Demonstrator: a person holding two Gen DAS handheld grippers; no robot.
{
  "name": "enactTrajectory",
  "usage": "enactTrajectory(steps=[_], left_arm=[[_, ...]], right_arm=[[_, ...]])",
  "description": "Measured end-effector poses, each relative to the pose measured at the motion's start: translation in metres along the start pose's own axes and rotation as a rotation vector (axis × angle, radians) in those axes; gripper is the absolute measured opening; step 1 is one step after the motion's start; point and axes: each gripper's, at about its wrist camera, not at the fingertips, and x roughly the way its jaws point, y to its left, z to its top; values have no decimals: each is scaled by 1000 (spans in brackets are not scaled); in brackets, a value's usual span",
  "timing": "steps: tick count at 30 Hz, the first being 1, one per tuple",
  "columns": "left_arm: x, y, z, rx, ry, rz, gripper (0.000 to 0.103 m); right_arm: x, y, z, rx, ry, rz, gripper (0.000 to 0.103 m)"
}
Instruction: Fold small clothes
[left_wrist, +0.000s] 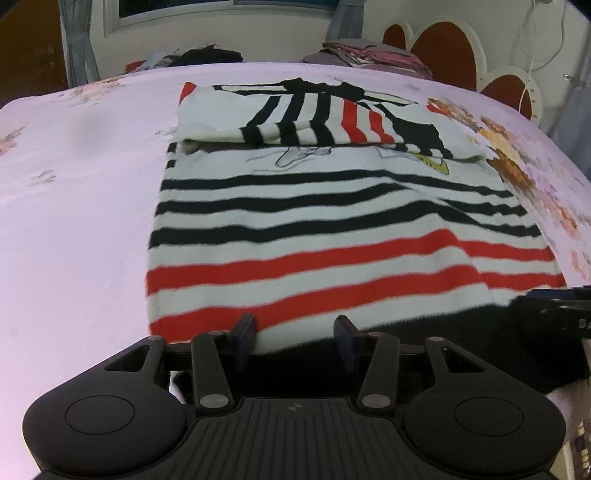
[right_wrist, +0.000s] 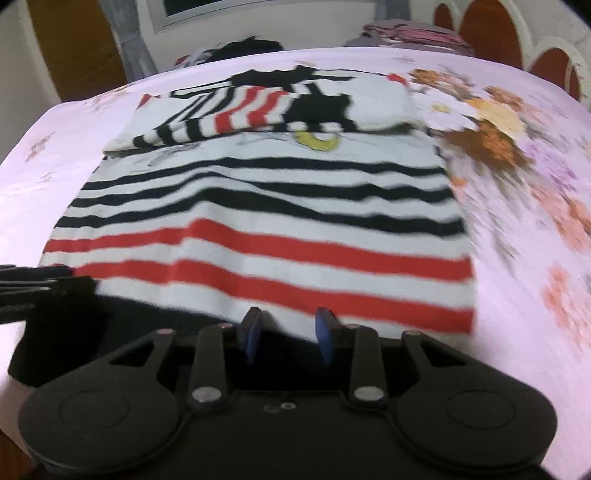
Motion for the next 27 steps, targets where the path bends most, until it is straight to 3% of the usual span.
enactTrajectory(steps=[8,19,22,27], left_arm=[[-16,12,-16,-22,-4,-10,47],[-50,55,-38,-143,-7,-40,49],[-49,65,-43,-176,11,-44,62],[-38,65,-47,-227,26,-116,65]], right_arm=[[-18,-8,-24,24,-10,-43,33],[-50,-28,-37,131,-93,-74,45],[-52,-37,-40,154,-94,-96,50],[-45,-56,-42,196,-76,-124,55]])
